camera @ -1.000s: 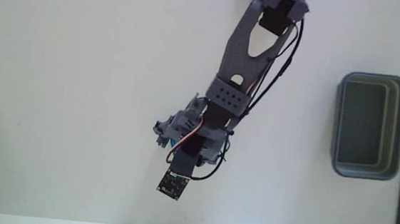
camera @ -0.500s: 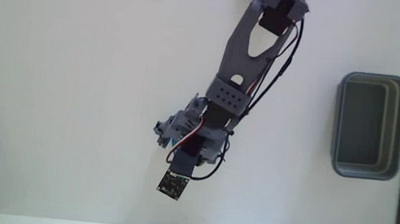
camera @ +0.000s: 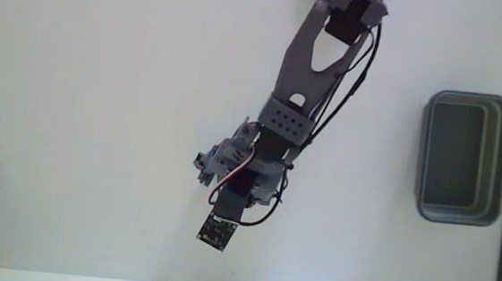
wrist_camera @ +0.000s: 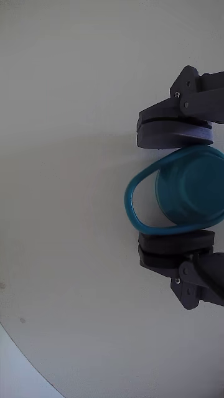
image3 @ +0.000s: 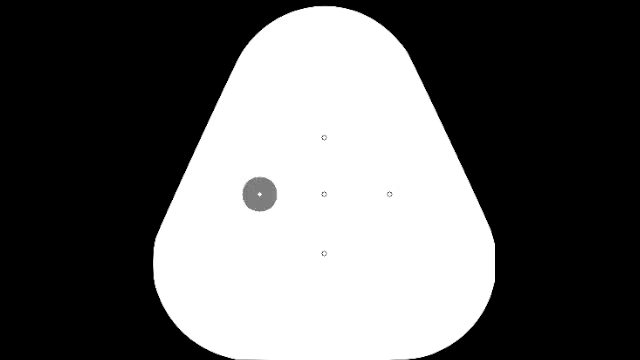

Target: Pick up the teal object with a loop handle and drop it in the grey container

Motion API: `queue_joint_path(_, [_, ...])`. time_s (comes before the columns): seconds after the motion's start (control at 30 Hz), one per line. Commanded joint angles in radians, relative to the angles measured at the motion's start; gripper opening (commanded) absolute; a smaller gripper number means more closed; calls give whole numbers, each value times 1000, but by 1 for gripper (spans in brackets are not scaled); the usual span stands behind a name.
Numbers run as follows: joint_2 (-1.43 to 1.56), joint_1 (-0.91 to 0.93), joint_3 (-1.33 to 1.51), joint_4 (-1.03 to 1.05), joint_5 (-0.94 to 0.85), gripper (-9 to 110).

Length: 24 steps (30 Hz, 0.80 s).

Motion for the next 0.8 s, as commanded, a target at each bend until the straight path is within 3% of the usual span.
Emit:
queue_joint_path(0.0, [29, 17, 5, -10, 5, 74])
queue_joint_path(0.77, [29, 17, 5, -10, 5, 68])
